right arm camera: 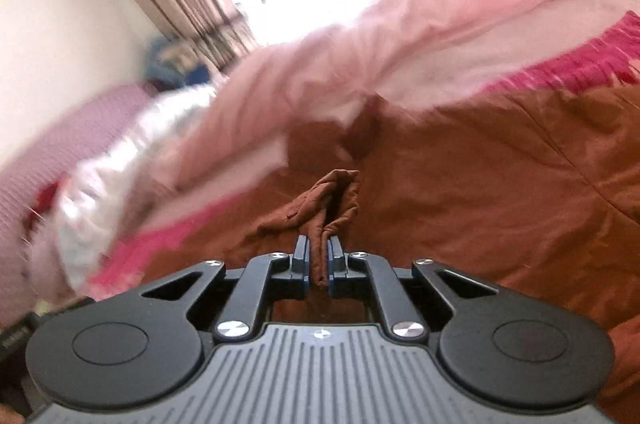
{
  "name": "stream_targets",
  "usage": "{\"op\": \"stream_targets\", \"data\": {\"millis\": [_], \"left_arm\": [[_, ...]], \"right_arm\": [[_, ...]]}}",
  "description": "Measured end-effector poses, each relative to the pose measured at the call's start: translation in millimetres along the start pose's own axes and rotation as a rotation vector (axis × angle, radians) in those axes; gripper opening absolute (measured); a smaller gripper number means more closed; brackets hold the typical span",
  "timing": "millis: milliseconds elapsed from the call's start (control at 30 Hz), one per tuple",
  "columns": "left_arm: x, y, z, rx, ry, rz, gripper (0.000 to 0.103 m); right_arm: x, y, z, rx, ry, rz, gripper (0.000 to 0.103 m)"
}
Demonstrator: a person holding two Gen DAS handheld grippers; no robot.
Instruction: Fold large clothes
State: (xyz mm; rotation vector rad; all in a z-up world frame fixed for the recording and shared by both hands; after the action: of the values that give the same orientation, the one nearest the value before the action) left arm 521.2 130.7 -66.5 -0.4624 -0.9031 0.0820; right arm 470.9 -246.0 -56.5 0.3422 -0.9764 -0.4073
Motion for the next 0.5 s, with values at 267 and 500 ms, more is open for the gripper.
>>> {"op": "stream_targets", "data": {"millis": [267, 500], "left_arm": [[-12.5, -1.7, -17.9, 0.058, 0.051, -0.120, 0.085], [31.1, -21.7, 12.2, -0.021, -0.041, -0.092, 0.085]], "right_arm": [[-28.6, -38.0, -20.1, -0.068, 0.075, -0.054, 0.032], [-2.3, -0.2, 26.7, -0.035, -0.062, 0.041, 0.042]]}}
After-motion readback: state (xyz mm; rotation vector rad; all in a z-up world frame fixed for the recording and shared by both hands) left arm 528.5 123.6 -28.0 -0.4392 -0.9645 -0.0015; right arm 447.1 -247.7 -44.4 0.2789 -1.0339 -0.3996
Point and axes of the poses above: each gripper's, at about its wrist camera, not at the fingertips, and z roughly against the way its jaws point, y to its left, x to its top, the point moved 4 cm from there along -z, roughly the way its jaws point, and after that the axes turned 1 degree about y, right-handed, at the moved point
